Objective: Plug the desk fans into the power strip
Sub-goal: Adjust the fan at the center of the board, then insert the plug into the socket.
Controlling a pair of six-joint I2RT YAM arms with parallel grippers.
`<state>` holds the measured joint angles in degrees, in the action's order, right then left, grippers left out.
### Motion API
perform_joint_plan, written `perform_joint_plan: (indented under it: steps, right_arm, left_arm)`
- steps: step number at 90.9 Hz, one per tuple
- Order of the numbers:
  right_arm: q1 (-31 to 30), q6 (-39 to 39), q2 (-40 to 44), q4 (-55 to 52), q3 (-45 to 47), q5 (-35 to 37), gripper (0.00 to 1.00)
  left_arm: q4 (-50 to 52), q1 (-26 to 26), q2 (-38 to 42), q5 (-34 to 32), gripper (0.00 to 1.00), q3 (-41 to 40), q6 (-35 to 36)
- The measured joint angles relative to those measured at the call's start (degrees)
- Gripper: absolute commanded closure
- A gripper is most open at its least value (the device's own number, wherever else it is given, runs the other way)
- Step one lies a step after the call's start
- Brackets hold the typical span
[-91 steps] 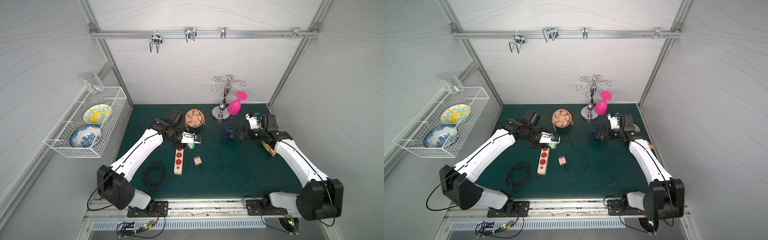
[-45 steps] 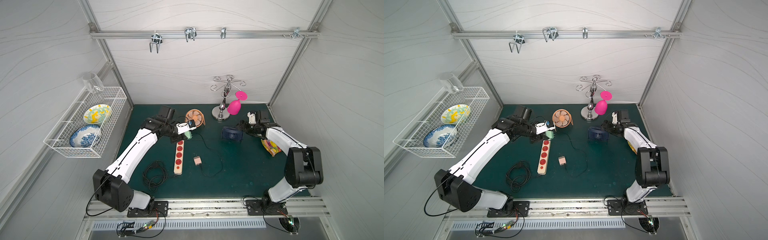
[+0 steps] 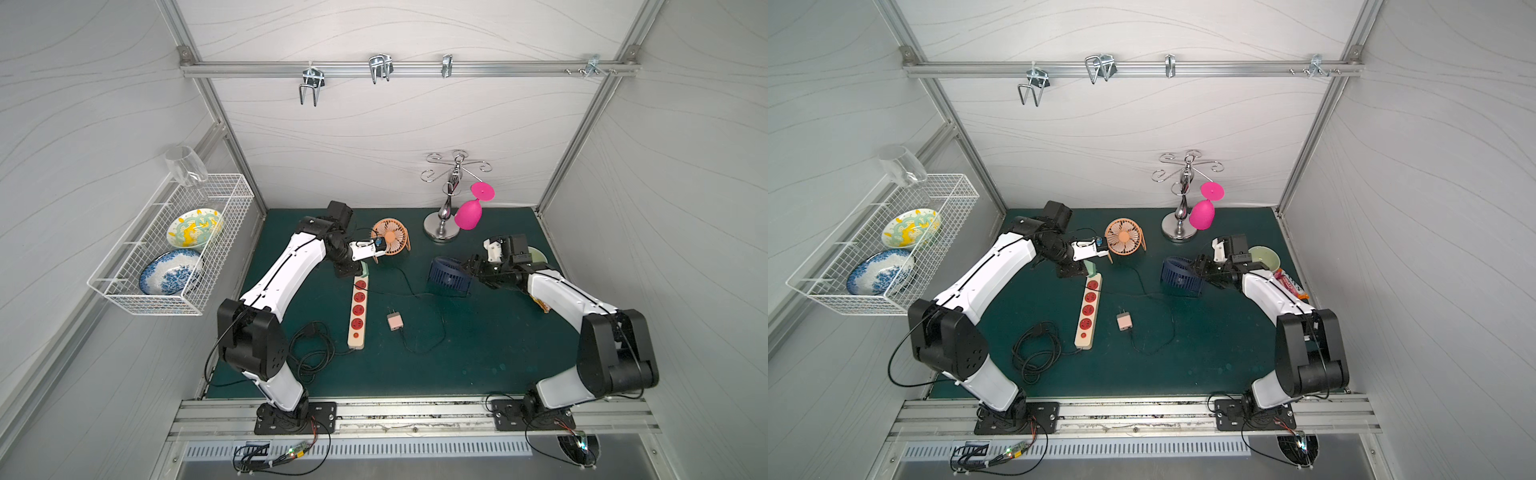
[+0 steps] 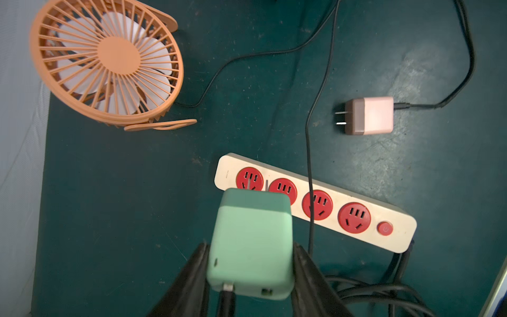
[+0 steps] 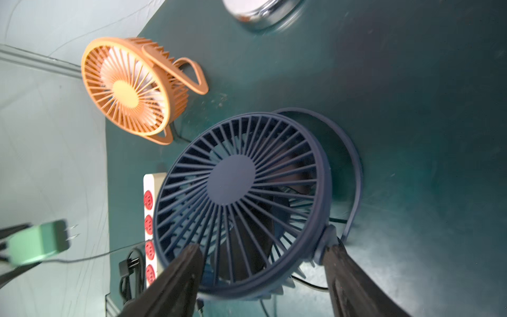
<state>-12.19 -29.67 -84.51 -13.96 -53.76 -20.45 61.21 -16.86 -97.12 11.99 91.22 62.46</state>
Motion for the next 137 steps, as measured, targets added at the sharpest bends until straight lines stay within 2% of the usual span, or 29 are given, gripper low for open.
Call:
perform_joint_plan:
  steps: [10, 24, 42, 61, 90, 116, 137]
  right_arm:
    - [0.5, 0.7, 3.9, -1.8, 0.8, 0.7, 0.20]
    - [4.6, 3.6, 13.5, -5.6, 0.9, 2.5, 0.17]
    - [7.9, 9.5, 24.9, -9.5, 2.8, 4.0, 0.10]
    - [8.4, 16.3, 33.2, -13.3, 8.5, 5.0, 0.01]
    - [8.0, 19.3, 36.5, -13.7, 13.2, 6.7, 0.01]
    - [6.4, 20.3, 37.4, -13.5, 13.7, 9.0, 0.01]
    - [5.8, 20.4, 37.5, -13.5, 13.8, 10.0, 0.01]
  left_arm:
    - [4.0, 0.0, -4.8, -1.5, 1.00, 4.9, 3.7]
    - [8.1, 0.0, -10.1, -3.4, 1.00, 10.5, 9.3]
    - [11.7, -0.4, -14.4, -6.0, 1.00, 13.6, 15.2]
    - [13.6, -2.8, -17.9, -8.0, 1.00, 15.3, 17.5]
    - [15.5, -5.4, -23.6, -12.9, 1.00, 21.5, 17.0]
    - [17.5, -6.8, -25.0, -18.8, 1.00, 22.1, 15.2]
    - [17.7, -8.0, -25.9, -21.1, 1.00, 22.1, 12.5]
